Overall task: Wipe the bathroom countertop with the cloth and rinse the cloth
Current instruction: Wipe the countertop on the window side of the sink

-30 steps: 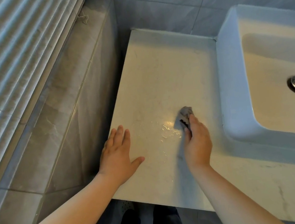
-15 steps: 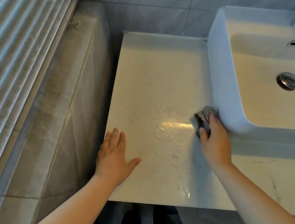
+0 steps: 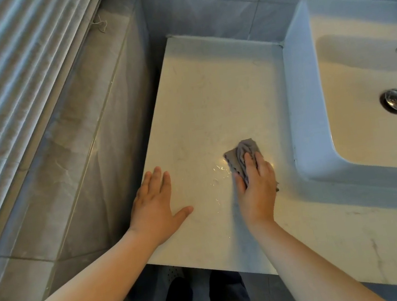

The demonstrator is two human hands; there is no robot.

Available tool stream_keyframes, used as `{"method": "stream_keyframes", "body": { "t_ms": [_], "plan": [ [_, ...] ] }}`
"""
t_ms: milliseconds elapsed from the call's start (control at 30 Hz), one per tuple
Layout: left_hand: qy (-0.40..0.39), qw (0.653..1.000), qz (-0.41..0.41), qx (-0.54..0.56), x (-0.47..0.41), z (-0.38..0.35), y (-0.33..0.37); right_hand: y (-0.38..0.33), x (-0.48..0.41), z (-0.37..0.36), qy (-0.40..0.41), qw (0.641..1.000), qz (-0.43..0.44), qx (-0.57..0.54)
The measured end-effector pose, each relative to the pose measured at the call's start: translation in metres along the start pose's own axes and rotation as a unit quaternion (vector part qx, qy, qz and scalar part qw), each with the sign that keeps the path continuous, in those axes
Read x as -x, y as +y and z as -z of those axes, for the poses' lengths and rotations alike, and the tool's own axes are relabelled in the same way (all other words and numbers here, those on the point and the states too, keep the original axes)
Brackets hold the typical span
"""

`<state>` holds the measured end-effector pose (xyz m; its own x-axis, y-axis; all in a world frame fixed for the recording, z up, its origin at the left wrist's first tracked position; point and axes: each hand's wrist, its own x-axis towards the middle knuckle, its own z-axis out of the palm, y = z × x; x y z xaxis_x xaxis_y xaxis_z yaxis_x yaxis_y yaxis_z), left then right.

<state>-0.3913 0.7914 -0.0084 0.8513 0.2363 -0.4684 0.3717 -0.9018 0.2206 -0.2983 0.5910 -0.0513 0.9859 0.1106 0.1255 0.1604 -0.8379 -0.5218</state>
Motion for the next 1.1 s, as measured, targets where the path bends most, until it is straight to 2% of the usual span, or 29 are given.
{"method": "stream_keyframes", "body": {
  "t_ms": [100,167,200,267,300,333,467,533,633,733,867,967,1100],
  "plan": [
    [-0.001,1.000,-0.003,0.003,0.000,0.001,-0.001,-0.012,0.015,-0.001,-0.012,0.998,0.017,-0.064],
    [-0.006,1.000,-0.003,0.003,0.001,0.003,-0.001,-0.019,0.020,0.001,-0.038,0.985,-0.010,-0.166],
    [-0.008,1.000,-0.003,0.003,0.001,0.003,-0.001,-0.022,0.022,0.004,-0.059,0.969,-0.045,-0.236],
    [-0.010,1.000,-0.005,0.007,0.001,0.005,-0.001,-0.028,0.020,0.017,-0.094,0.914,-0.136,-0.370],
    [-0.013,1.000,-0.006,0.010,0.001,0.006,-0.001,-0.025,0.018,0.022,-0.090,0.897,-0.166,-0.399],
    [-0.016,1.000,-0.008,0.012,0.001,0.006,-0.002,-0.022,0.015,0.030,-0.076,0.895,-0.175,-0.404],
    [-0.019,1.000,-0.010,0.007,0.001,0.006,-0.003,0.002,-0.007,0.055,0.001,0.922,-0.154,-0.356],
    [-0.016,1.000,-0.010,0.007,0.002,0.006,-0.003,0.014,-0.018,0.062,-0.011,0.936,-0.151,-0.316],
    [-0.018,1.000,-0.011,0.010,0.002,0.006,-0.002,0.027,-0.022,0.064,-0.086,0.965,-0.108,-0.222],
    [-0.019,1.000,-0.012,0.011,0.001,0.006,-0.003,0.034,-0.016,0.059,-0.058,0.984,-0.074,-0.150],
    [-0.016,1.000,-0.014,0.010,0.001,0.005,-0.005,0.038,-0.010,0.045,-0.020,0.994,-0.048,-0.091],
    [-0.011,1.000,-0.015,0.008,0.002,0.003,-0.005,0.035,-0.010,0.036,-0.001,0.995,-0.061,-0.085],
    [-0.008,1.000,-0.016,0.010,0.002,0.002,-0.006,0.027,-0.009,0.027,-0.006,0.996,-0.057,-0.072]
  ]
}}
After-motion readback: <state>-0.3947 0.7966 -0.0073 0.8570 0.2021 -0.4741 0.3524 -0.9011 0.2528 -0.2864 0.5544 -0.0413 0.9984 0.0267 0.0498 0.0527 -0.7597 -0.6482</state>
